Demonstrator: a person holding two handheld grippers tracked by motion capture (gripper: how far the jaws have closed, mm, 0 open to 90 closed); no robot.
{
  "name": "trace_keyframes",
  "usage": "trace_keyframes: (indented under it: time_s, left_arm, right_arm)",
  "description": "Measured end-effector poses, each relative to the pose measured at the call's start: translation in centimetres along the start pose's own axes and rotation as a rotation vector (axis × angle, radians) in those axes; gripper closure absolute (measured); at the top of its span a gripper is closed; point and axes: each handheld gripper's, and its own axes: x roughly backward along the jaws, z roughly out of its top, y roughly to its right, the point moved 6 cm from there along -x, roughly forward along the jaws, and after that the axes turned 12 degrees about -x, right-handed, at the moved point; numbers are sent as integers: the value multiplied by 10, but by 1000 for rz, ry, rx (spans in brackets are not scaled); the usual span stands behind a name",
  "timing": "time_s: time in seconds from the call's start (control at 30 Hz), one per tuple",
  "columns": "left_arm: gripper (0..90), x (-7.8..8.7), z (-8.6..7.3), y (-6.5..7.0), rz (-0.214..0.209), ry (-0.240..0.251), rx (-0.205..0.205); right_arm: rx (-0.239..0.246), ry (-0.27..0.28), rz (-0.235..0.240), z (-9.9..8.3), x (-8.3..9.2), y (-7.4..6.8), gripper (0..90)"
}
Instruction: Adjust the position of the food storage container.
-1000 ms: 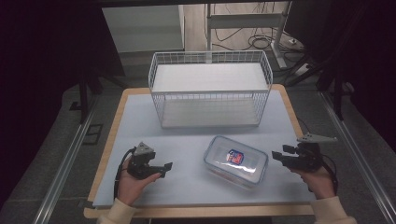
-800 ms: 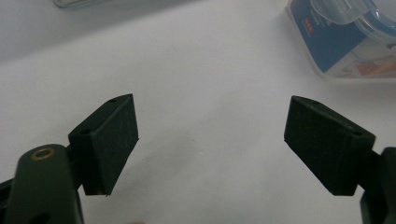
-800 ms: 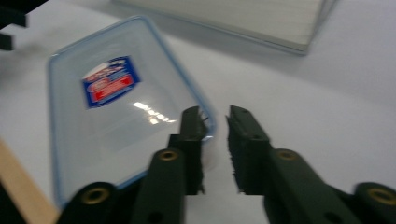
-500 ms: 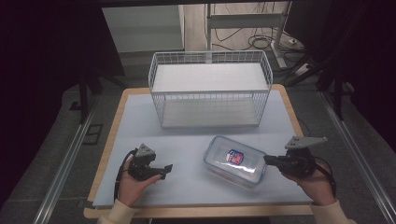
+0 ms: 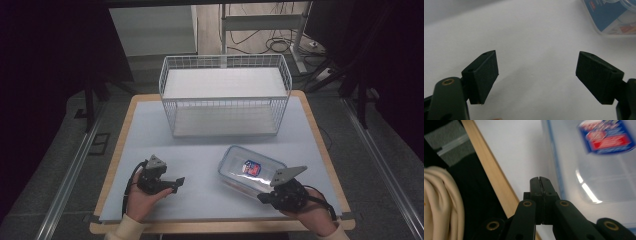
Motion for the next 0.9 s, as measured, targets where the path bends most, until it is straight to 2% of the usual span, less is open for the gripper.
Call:
trace_keyframes:
  time_s: [0.13, 0.3, 0.33, 0.43, 0.63, 0.73, 0.9]
  left_arm:
    - [182, -1, -1, 0, 0, -7, -4]
    - [182, -1, -1, 0, -2, -10, -4]
    - [183, -1, -1, 0, -1, -10, -4]
    - [185, -1, -2, -1, 14, -3, -9]
    - [188, 0, -2, -2, 13, -5, -9]
    - [187, -1, -3, -2, 13, -10, -9]
    - [183, -1, -3, -2, 17, -6, -2]
  right_arm:
    - [11, -59, -8, -11, -12, -1, 895]
    - [25, -77, -42, -16, -19, 4, 895]
    - [27, -76, -58, -16, -19, 5, 896]
    - [30, -73, -55, -17, -19, 6, 896]
    - [25, -75, -69, -19, -17, 9, 896]
    - [8, -66, -97, -20, -13, 17, 896]
    - [-26, -41, -110, -22, -6, 35, 896]
